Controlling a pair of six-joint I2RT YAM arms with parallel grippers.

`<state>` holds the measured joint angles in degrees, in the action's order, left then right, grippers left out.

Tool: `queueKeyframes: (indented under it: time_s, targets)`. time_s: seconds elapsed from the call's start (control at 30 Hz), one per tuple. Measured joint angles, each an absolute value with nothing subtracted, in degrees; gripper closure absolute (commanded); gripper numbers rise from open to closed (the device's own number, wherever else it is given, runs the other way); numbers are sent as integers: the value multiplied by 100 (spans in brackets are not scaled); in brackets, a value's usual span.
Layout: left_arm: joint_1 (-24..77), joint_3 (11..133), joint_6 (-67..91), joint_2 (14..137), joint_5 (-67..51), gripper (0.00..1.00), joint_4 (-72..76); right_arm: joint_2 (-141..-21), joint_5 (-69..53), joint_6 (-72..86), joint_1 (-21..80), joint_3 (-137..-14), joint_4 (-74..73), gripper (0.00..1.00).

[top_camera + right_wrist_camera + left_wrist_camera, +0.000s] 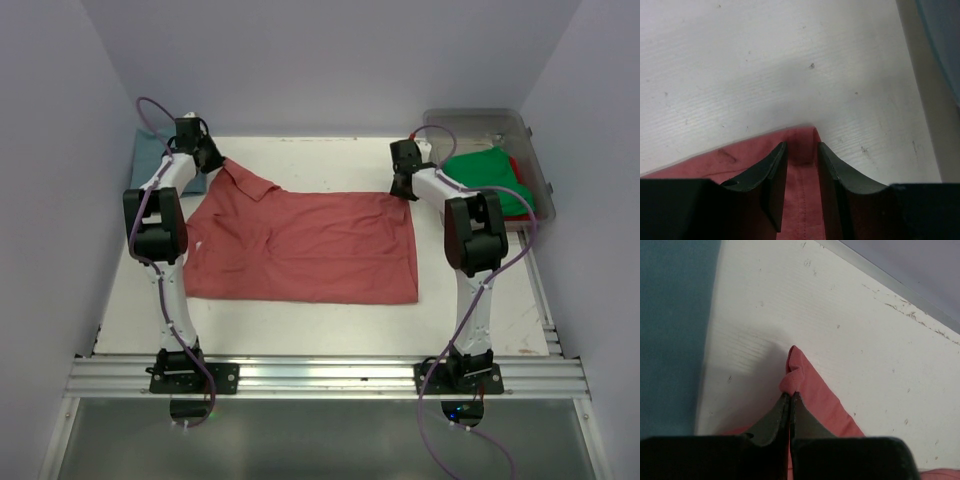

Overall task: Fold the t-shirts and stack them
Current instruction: Grap the side of the flattened tshirt furthest away from the robot with both arms

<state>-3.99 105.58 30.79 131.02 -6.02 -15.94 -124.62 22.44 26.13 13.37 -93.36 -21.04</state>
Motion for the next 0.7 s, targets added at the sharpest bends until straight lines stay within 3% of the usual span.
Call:
queueKeyframes:
  time_s: [0.23, 0.37, 0.53, 0.7]
  targets:
    - [-399, 10558, 3079, 13102, -602, 100, -1599, -12462, 2180, 2617, 1321, -9201, -2147, 68]
    - [-399, 10558, 3079, 13102, -602, 100, -1599, -12462, 2150, 2639, 1299, -9201, -2141, 78]
    - [-399, 10556, 3079, 13102, -602, 100, -1599, -12462, 2145, 2679, 1267, -9198, -2137, 100]
    - [-399, 10547, 3079, 13102, -600, 100, -1599, -12462, 2147, 2698, 1234, -9172, -2134, 100]
